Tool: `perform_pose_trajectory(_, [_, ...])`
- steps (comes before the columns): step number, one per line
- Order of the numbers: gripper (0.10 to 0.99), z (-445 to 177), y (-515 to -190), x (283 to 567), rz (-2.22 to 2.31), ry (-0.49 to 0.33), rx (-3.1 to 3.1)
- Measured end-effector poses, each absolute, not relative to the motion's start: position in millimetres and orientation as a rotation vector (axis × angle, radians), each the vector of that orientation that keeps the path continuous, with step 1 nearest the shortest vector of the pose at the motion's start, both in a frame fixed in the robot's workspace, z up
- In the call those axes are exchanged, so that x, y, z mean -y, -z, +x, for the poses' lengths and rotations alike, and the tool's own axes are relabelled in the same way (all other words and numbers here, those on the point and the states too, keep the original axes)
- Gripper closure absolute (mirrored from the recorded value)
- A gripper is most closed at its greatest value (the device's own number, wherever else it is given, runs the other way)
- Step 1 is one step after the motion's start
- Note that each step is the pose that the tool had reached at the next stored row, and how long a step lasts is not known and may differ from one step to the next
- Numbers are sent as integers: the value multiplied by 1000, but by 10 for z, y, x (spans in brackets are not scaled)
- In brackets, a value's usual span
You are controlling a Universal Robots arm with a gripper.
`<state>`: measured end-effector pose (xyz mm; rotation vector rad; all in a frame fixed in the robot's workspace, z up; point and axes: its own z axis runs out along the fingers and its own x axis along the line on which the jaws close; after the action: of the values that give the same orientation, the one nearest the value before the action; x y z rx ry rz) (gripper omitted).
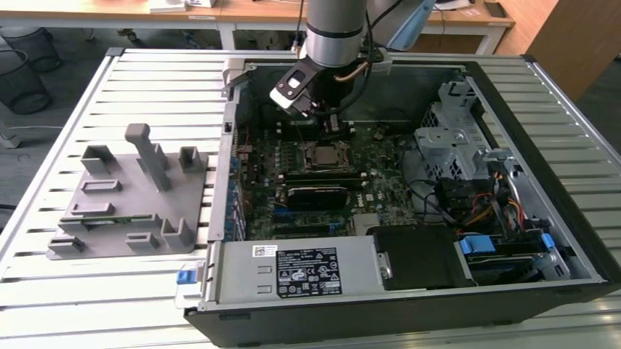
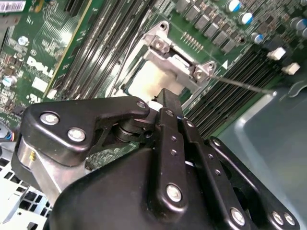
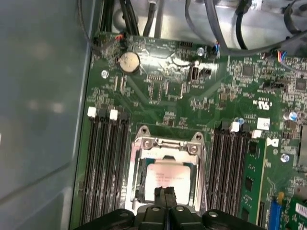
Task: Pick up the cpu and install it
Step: 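Close the cpu cover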
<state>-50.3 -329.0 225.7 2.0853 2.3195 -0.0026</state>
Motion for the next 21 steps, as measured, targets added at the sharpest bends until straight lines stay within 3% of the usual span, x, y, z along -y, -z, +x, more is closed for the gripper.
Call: perform_pose_trajectory(21, [980, -644, -2085, 3290, 2085, 5, -2319])
